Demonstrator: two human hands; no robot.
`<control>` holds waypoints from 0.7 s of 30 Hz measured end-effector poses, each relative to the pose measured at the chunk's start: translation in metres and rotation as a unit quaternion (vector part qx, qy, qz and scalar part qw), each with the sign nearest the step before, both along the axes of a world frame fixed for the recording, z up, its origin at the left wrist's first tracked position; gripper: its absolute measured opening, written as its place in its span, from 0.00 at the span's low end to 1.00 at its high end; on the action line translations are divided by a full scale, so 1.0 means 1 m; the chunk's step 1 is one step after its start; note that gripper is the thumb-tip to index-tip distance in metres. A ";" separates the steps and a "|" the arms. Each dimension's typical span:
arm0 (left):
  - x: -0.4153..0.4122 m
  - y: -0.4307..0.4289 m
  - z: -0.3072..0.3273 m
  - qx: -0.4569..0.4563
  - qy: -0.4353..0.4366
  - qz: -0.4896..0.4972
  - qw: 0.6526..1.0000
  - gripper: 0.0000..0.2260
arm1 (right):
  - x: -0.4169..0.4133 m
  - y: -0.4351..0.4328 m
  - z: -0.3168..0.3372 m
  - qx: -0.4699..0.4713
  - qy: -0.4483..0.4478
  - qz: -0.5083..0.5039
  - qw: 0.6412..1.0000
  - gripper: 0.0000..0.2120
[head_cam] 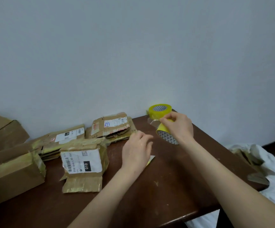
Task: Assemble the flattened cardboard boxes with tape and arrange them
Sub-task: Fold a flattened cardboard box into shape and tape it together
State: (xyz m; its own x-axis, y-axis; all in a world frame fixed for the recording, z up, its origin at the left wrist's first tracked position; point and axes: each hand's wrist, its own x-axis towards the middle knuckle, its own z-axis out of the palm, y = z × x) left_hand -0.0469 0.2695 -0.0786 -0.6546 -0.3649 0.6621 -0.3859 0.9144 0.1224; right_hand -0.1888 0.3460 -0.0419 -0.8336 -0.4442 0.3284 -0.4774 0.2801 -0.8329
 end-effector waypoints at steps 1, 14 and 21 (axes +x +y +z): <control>-0.010 -0.002 0.012 -0.038 0.066 -0.030 0.997 0.09 | -0.003 0.002 -0.001 0.005 0.006 -0.004 1.000 0.06; -0.066 -0.020 0.042 0.269 0.007 -0.033 0.963 0.06 | -0.016 0.007 -0.017 0.016 0.049 0.055 0.997 0.06; -0.062 -0.022 0.038 0.320 0.076 -0.008 0.944 0.05 | -0.019 0.007 -0.016 -0.006 -0.058 0.125 0.990 0.29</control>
State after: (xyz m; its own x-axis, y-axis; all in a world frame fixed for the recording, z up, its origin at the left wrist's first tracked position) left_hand -0.1094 0.2475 -0.0403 -0.5786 -0.7132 0.3956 -0.3058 0.6394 0.7055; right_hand -0.2080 0.3525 -0.0584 -0.7303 -0.6382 0.2438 -0.4320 0.1548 -0.8885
